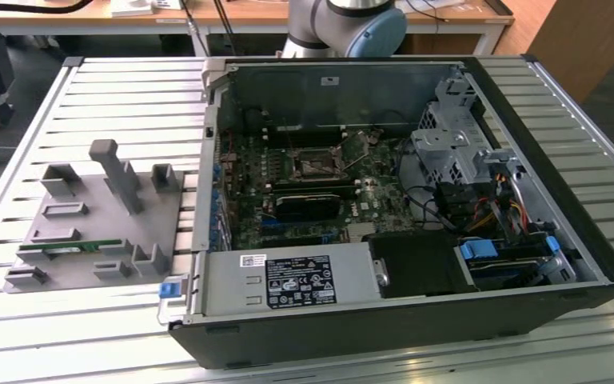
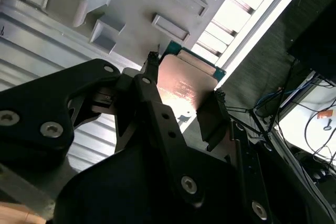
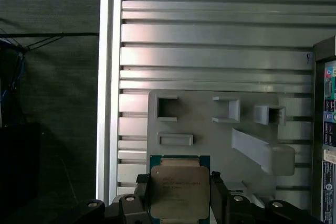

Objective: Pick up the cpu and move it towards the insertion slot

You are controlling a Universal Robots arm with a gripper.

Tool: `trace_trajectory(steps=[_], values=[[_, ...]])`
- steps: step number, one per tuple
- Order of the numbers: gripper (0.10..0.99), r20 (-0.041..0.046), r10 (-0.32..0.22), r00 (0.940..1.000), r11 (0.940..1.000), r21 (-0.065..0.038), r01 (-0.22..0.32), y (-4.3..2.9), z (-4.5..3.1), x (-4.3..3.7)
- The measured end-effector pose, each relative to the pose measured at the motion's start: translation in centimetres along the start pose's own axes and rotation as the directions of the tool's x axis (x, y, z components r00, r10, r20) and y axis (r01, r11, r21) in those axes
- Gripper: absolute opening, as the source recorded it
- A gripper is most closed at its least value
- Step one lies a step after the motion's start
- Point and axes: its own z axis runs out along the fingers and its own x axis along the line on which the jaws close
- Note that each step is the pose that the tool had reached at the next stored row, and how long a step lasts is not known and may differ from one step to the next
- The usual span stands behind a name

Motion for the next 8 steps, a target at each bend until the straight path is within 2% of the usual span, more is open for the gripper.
trace_trajectory(steps=[8], values=[[0.541,0.0000,0.000,1.0000,1.0000,0.001,0.000,0.22,-1.87,0.01]])
